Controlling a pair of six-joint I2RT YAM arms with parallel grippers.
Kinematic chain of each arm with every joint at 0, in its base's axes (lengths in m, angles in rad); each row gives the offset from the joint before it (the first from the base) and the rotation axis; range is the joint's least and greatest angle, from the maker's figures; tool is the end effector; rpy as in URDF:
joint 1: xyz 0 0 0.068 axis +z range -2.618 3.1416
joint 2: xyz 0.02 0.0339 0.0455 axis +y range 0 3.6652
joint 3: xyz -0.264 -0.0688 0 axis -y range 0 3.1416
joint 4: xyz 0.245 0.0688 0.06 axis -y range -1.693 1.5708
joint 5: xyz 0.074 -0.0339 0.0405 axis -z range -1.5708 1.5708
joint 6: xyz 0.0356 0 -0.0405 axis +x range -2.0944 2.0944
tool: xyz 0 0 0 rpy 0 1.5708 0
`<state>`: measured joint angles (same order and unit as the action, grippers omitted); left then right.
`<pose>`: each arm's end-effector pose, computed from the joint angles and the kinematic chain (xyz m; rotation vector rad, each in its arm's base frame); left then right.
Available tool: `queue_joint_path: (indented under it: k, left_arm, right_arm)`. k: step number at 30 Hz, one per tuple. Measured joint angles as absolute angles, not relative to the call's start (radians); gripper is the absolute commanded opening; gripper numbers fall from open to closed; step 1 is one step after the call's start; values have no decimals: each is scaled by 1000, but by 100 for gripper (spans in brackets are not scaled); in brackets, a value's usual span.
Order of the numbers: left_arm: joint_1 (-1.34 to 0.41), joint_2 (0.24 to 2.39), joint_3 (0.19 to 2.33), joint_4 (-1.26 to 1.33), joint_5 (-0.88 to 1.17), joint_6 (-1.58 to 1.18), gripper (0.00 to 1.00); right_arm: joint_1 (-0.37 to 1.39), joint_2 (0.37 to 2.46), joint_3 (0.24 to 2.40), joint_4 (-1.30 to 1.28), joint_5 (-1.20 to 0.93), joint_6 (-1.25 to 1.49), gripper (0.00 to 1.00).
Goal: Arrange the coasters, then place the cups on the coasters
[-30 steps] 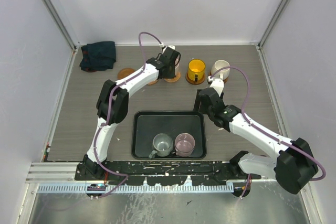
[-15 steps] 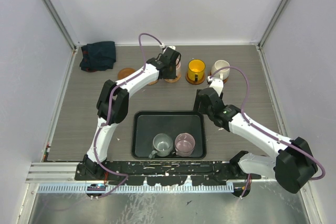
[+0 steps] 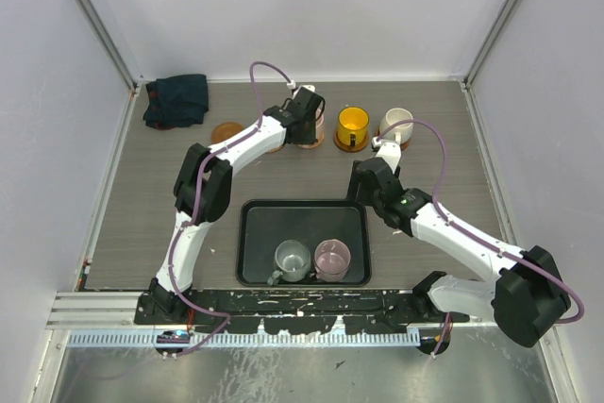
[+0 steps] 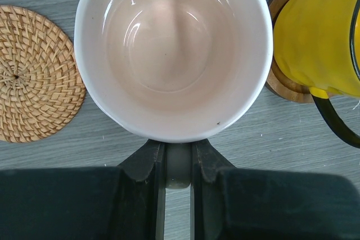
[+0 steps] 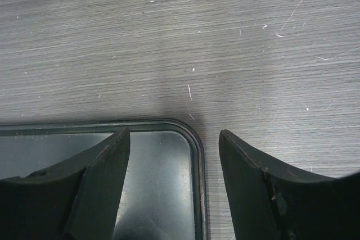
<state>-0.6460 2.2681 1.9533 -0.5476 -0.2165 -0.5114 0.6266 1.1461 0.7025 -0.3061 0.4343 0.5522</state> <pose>0.4133 -0.3020 0.2145 0.0658 2.4232 -0.2695 0.2000 0.1263 0.2307 0.1311 2.2366 0.1306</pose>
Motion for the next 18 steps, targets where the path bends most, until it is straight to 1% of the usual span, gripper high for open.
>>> queue_joint_path:
  k: [7,10,11,13,14,18]
  left_arm:
    - [-646,2268,1950,-542,-217,-513,1]
    - [-646,2268,1947,-539,-217,-514,7]
    - [-646,2268,1946,-537,-218,-515,11]
    - [-646,2268,1944,-533,-220,-516,22]
    - [-646,2268,1943,-532,-221,-517,25]
    - [-646,2268,1937,-516,-224,-526,34]
  right_arm:
    - [627,1146,702,-306,431,552,69]
    - [627,1148,702,-306,431,552,69]
    - [627,1150,702,-305,430,553,69]
    - [627,1156,702,-303,428,552,69]
    - [627,1159,702,-302,426,553,69]
    - [631,1164,702,-299,424,552,69]
